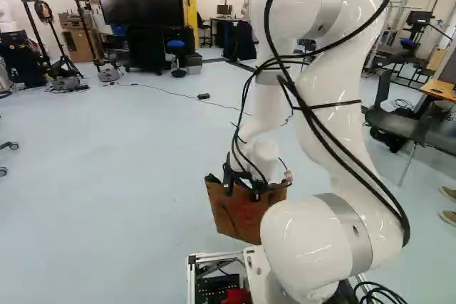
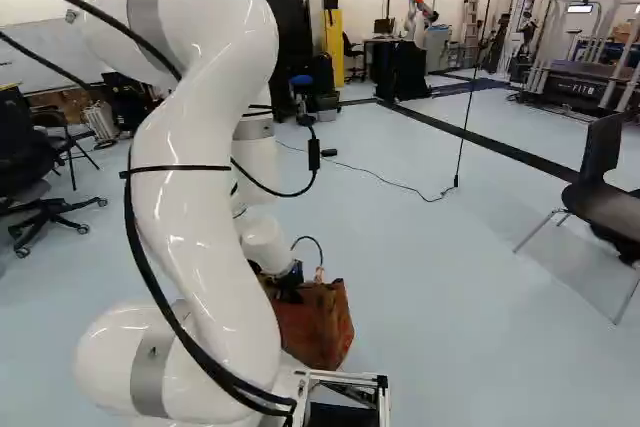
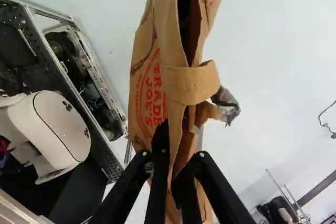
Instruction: Pick up the grocery bag from the ground
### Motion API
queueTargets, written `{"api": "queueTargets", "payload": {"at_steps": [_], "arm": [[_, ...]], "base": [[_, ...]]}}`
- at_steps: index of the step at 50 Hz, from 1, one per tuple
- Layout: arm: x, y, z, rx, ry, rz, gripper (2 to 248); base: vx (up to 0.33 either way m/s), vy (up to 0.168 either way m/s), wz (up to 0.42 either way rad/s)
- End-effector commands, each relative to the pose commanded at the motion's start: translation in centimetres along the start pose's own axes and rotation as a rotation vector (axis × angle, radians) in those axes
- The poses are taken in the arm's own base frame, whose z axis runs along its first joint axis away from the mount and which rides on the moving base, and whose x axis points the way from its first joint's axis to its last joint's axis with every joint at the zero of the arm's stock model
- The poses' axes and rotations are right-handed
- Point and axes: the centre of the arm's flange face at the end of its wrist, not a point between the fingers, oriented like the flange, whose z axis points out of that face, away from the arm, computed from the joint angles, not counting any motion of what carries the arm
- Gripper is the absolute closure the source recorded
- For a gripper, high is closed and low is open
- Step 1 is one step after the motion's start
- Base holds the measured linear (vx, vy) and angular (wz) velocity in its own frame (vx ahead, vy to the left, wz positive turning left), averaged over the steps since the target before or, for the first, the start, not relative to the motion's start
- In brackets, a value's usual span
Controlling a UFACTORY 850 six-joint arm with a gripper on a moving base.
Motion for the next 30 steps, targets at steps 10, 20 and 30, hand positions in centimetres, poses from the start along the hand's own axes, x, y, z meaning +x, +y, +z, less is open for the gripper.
{"api": "queueTargets", "payload": {"at_steps": [10,20,30], "arm": [[-0.2,-0.3,-1.4,-0.025,0.009,0.002,229],[-0.4,-0.5,-2.8,-0.052,0.019,0.004,229],[-0.6,-0.9,-4.2,-0.08,0.029,0.006,229]], "base": [[0.0,0.0,0.0],[0.0,0.0,0.0],[0.0,0.0,0.0]]}}
